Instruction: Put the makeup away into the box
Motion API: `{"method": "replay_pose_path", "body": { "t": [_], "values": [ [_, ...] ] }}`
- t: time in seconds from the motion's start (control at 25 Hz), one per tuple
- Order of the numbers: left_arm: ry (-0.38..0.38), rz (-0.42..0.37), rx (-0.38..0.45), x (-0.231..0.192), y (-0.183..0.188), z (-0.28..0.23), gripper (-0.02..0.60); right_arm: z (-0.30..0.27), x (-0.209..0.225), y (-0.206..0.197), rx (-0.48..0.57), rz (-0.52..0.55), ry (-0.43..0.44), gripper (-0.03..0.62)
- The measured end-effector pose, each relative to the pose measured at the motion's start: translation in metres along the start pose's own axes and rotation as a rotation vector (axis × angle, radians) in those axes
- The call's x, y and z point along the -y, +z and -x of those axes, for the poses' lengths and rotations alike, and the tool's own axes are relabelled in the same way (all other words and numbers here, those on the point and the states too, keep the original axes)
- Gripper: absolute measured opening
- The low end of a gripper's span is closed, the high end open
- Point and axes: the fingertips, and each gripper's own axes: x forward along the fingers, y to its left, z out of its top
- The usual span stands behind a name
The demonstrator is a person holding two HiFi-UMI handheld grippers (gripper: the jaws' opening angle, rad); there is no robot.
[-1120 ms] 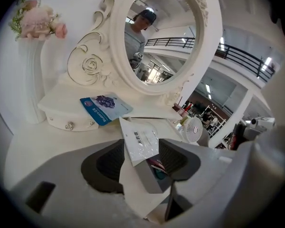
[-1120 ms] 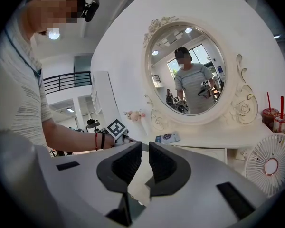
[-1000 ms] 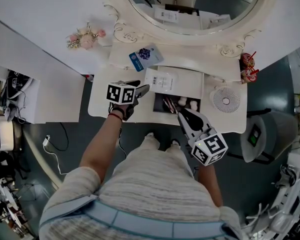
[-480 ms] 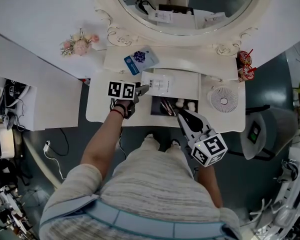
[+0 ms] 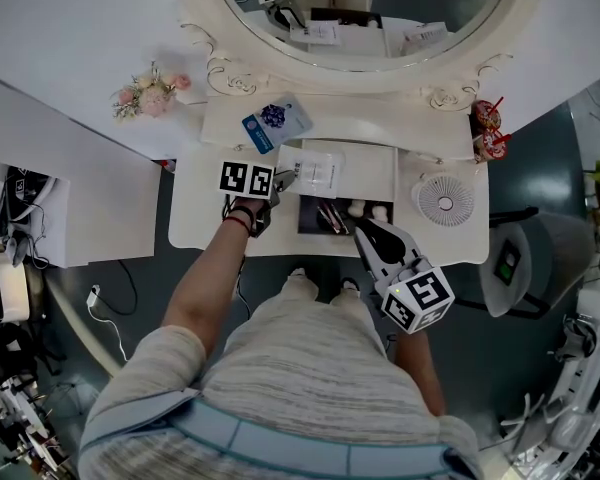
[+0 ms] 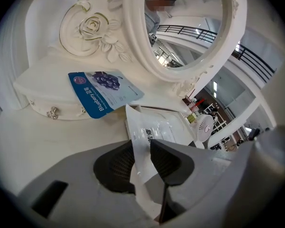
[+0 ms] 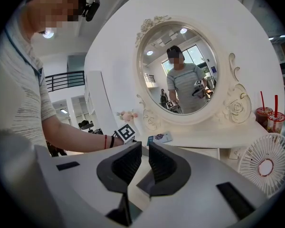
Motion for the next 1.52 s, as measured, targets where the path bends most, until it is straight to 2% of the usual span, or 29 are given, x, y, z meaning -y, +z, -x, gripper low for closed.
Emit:
{"method": "replay_pose_path", "body": {
  "t": [0.16, 0.32, 0.64, 0.88, 1.16, 1.32, 1.52],
  "values": [
    [0.005, 0.000, 0.012, 0.001, 0.002, 0.000, 0.052, 0.000, 0.000, 0.000, -0.005, 0.003, 0.004, 0.011],
    [-0.015, 0.035, 0.033, 0.004, 0.004, 0.003, 0.019, -0.001, -0.002, 0.000, -0.008, 0.006, 0.010, 0.011],
    [-0.099, 0.123, 0.079, 0.021, 0.004, 0.014, 0.017, 0.002, -0.006, -0.001, -0.013, 0.013, 0.012, 0.011],
    [-0.142, 0.137, 0.117, 0.037, 0.000, 0.021, 0.017, 0.004, -0.010, -0.004, -0.017, 0.016, 0.014, 0.011],
    [-0.261, 0.243, 0.190, 0.070, -0.002, 0.033, 0.015, 0.009, -0.013, -0.007, -0.020, 0.020, 0.014, 0.011],
    [-0.308, 0.292, 0.203, 0.085, -0.010, 0.036, 0.015, 0.014, -0.015, -0.007, -0.020, 0.023, 0.019, 0.011],
    [-0.321, 0.338, 0.194, 0.095, -0.028, 0.031, 0.015, 0.021, -0.014, -0.012, -0.022, 0.016, 0.004, 0.011]
  ]
}}
